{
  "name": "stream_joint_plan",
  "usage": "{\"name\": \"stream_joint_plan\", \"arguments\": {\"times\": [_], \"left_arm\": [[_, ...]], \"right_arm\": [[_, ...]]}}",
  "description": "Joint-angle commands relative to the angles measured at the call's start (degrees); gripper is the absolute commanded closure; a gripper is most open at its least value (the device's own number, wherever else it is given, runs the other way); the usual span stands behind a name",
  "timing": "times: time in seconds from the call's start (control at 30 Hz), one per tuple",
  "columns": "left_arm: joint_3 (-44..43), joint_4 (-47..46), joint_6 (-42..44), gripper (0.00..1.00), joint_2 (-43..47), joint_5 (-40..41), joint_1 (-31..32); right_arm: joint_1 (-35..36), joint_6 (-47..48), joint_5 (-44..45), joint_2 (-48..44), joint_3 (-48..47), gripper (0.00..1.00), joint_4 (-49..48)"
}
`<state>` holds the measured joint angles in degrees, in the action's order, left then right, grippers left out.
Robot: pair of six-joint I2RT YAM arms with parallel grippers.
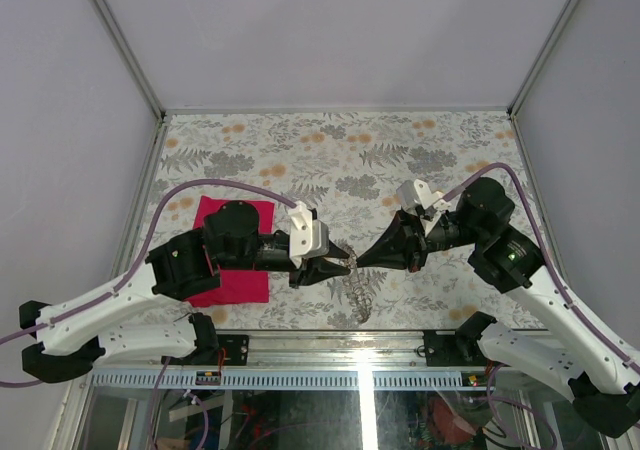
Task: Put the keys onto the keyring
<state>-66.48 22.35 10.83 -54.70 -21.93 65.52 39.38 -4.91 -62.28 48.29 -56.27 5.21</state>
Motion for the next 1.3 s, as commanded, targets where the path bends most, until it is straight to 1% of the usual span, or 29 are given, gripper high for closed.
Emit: {"name": "stream_joint_plan", "arguments": {"times": [0.0, 0.07, 0.27, 0.47, 0.67, 0.87, 1.13, 1.27], "left_arm": [[-1.9, -2.1, 1.1, 0.77, -0.1, -1.5, 0.0], [-1.9, -2.0, 1.1, 0.81, 0.2, -1.4, 0.0], [-1.4, -2.0, 0.9, 0.87, 0.8, -0.8, 0.0], [-1.4, -1.9, 0.6, 0.9, 1.1, -0.1, 0.0], [-1.1, -2.5, 0.1, 1.0, 1.1, 0.2, 0.0], [-0.3, -5.6, -1.5, 1.0, 1.5, 2.4, 0.0], [3.5, -14.1, -5.1, 1.0, 3.3, 6.6, 0.0], [5.4, -18.7, -7.1, 1.0, 4.1, 7.1, 0.0]], "right_arm": [[0.3, -1.2, -1.5, -1.5, -1.9, 1.0, -4.7], [0.3, -1.3, -1.4, -1.6, -2.0, 1.0, -4.9], [0.3, -1.5, -0.8, -2.1, -2.1, 1.0, -5.1], [0.3, -3.1, 0.0, -2.8, -2.3, 1.0, -6.7], [0.3, -5.2, 1.2, -3.7, -1.7, 1.0, -9.1], [0.3, -7.9, 3.9, -4.5, -0.5, 1.0, -13.3], [0.3, -14.1, 10.9, -6.8, 4.8, 1.0, -25.7], [0.3, -16.0, 14.3, -7.5, 7.2, 1.0, -31.5]]}}
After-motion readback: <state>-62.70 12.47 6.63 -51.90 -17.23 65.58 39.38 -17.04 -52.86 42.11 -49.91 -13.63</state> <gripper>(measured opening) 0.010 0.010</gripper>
